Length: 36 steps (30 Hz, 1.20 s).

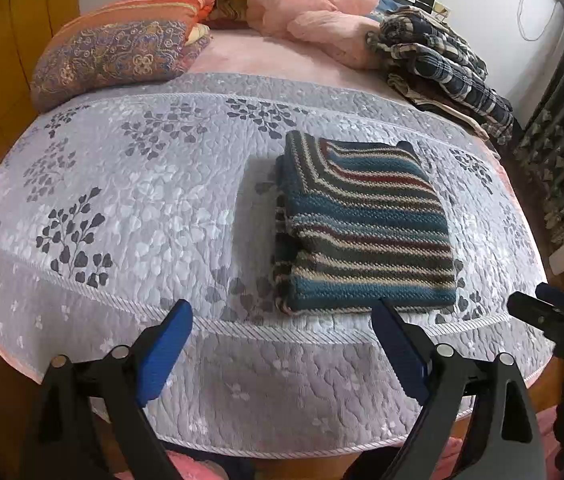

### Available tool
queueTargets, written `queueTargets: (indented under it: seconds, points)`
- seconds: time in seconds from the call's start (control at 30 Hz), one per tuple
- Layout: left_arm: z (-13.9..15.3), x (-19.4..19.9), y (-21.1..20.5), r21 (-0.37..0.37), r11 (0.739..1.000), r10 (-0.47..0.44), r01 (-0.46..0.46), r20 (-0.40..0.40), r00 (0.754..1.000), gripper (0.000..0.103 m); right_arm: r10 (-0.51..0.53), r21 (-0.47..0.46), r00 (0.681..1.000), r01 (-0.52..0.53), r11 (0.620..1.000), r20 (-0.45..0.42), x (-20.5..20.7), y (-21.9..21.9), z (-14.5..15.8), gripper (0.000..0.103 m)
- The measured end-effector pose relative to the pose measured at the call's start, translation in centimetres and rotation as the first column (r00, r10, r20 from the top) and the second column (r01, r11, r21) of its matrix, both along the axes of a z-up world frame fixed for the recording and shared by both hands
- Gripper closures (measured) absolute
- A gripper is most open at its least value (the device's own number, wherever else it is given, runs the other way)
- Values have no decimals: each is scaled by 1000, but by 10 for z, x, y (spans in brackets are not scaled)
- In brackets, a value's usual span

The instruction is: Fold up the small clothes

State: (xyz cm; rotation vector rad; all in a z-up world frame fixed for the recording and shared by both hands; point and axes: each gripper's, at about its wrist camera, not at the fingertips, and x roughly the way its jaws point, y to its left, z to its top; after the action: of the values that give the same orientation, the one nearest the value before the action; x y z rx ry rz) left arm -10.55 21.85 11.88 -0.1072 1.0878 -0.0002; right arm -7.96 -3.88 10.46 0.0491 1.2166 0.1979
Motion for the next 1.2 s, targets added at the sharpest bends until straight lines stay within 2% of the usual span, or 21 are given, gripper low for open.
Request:
queueTargets:
  seconds: [0.27,0.63,0.97,1.2]
  points:
    - [8,-7,-15,44,998,-36,34,47,998,10,-15,-31,1000,16,999,18,-4,2,0,4]
    - [8,-7,-25,76,996,-59,54,64,996,10,-34,-66,999,35,997,15,1,-3,-4,3]
    - [-10,2,-29,77,996,-48,47,3,999,10,-38,-68,999,38,997,2,4,-8,-10,3]
    - [-10,4,-33,84,995,-53,52,11,999,10,-38,-62,999,38,997,-4,4,-9,-11,3]
